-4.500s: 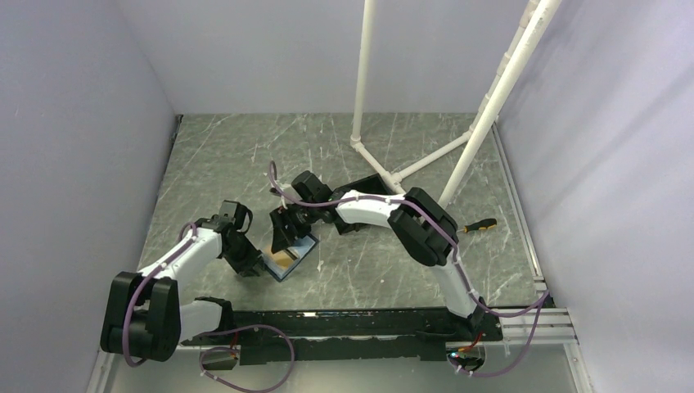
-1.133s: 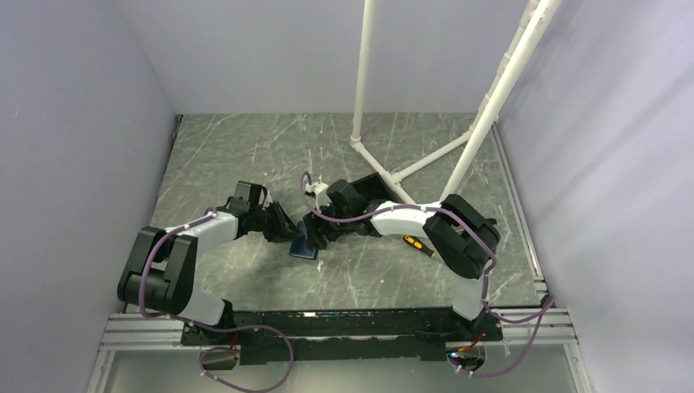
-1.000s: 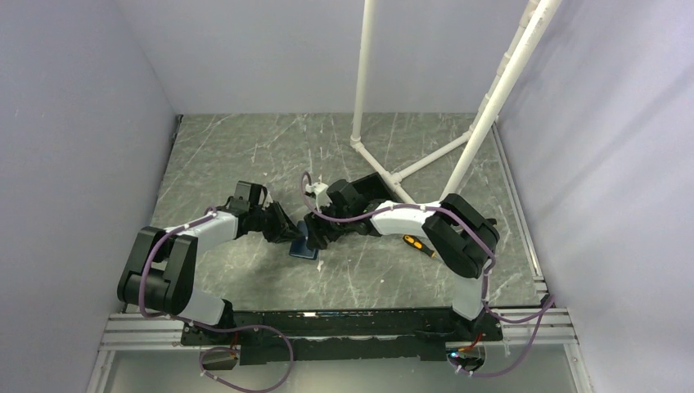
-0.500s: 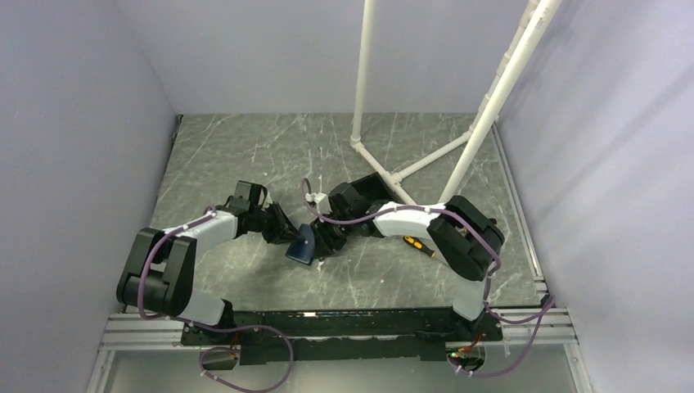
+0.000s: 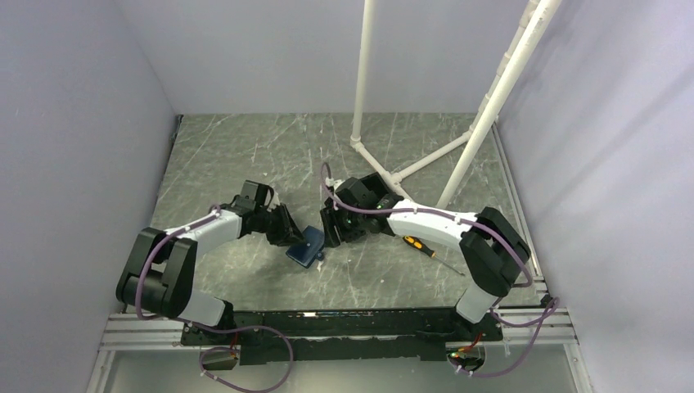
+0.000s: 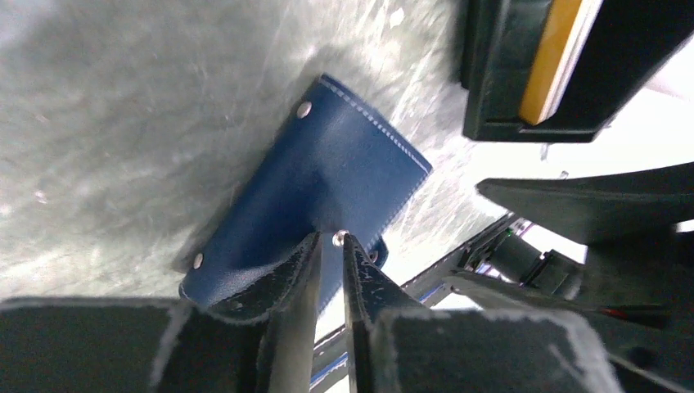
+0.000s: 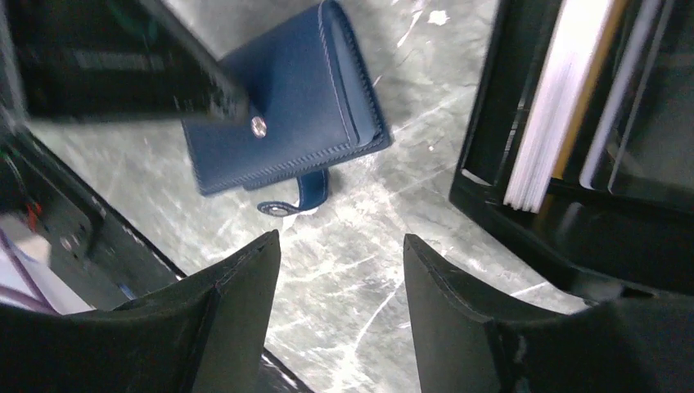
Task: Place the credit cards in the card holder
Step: Close the card holder at the center of the board.
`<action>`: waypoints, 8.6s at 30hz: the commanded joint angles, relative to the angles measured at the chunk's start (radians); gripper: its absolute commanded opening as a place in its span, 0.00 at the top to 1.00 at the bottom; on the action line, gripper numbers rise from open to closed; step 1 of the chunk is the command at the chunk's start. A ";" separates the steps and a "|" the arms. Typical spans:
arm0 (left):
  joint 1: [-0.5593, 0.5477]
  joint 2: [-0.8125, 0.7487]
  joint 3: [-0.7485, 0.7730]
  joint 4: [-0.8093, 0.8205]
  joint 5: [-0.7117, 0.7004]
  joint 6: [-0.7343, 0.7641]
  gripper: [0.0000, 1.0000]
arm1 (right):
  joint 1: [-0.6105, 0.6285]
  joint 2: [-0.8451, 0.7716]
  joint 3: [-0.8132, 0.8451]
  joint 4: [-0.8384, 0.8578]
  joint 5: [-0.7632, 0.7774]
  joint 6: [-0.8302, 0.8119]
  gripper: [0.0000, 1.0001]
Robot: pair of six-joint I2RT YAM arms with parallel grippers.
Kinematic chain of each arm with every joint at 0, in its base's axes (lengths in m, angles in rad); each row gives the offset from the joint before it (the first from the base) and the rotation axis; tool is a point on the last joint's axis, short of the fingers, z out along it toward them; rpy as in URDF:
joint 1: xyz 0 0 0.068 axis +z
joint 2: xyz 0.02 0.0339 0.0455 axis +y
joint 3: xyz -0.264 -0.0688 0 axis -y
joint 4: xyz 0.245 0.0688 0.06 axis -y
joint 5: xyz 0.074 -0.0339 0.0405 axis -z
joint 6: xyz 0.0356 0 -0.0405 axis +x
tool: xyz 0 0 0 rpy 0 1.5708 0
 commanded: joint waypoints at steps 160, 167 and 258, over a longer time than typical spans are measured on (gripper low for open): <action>-0.144 -0.111 -0.208 0.028 -0.157 -0.185 0.84 | -0.108 0.182 0.106 0.138 -0.350 0.186 1.00; -0.144 -0.110 -0.205 0.023 -0.158 -0.185 0.84 | -0.094 0.200 0.152 0.101 -0.331 0.167 1.00; -0.099 -0.038 -0.056 0.081 -0.045 -0.085 0.75 | -0.009 0.293 0.148 0.321 -0.424 0.279 1.00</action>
